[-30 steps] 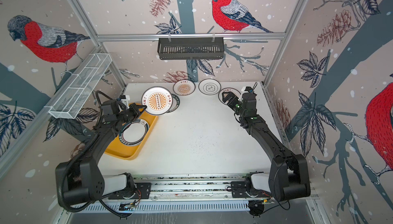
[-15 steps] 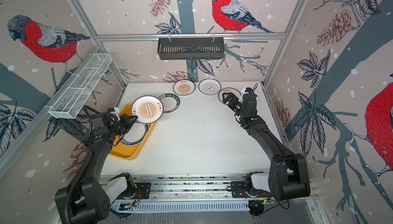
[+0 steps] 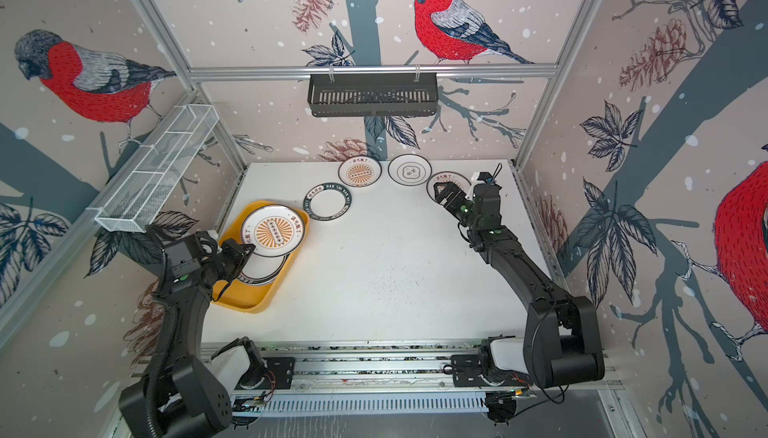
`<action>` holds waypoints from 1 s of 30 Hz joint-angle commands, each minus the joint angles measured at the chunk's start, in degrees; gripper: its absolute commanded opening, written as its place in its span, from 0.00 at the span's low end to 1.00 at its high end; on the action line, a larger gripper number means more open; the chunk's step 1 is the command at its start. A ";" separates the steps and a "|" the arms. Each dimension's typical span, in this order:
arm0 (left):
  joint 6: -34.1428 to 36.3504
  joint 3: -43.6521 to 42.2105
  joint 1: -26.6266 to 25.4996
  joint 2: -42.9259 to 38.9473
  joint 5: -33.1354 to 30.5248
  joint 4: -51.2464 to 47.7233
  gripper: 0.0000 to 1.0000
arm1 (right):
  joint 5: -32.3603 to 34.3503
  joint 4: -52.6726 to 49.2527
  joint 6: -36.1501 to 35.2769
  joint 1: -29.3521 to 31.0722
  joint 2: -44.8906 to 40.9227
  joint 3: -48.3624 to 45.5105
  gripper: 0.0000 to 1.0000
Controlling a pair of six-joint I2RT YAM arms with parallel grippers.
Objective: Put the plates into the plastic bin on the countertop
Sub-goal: 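Carry the plate over the yellow bin with the left gripper while the right gripper withdraws, then lower the plate flat onto the stack in the yellow bin and open the left gripper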
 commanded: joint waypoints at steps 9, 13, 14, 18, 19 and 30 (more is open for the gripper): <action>2.99 -0.40 2.35 -3.10 -8.54 -4.44 0.00 | -1.47 2.81 0.45 -0.23 1.35 -0.16 1.00; 2.99 -1.57 3.64 -2.75 -9.12 -4.28 0.00 | -1.40 2.84 0.52 -0.38 1.22 -0.19 1.00; 2.98 -2.06 3.86 -2.79 -9.11 -4.00 0.00 | -1.39 2.84 0.54 -0.41 1.22 -0.20 1.00; 3.12 -2.62 4.40 -2.33 -8.65 -3.53 0.00 | -1.44 2.84 0.54 -0.49 1.23 -0.28 0.99; 3.25 -2.58 4.49 -2.29 -8.76 -3.63 0.00 | -1.40 2.84 0.54 -0.49 1.15 -0.29 0.99; 3.68 -1.41 5.11 1.47 -9.44 -6.55 0.00 | -1.57 3.23 0.54 -1.24 1.49 -0.43 0.99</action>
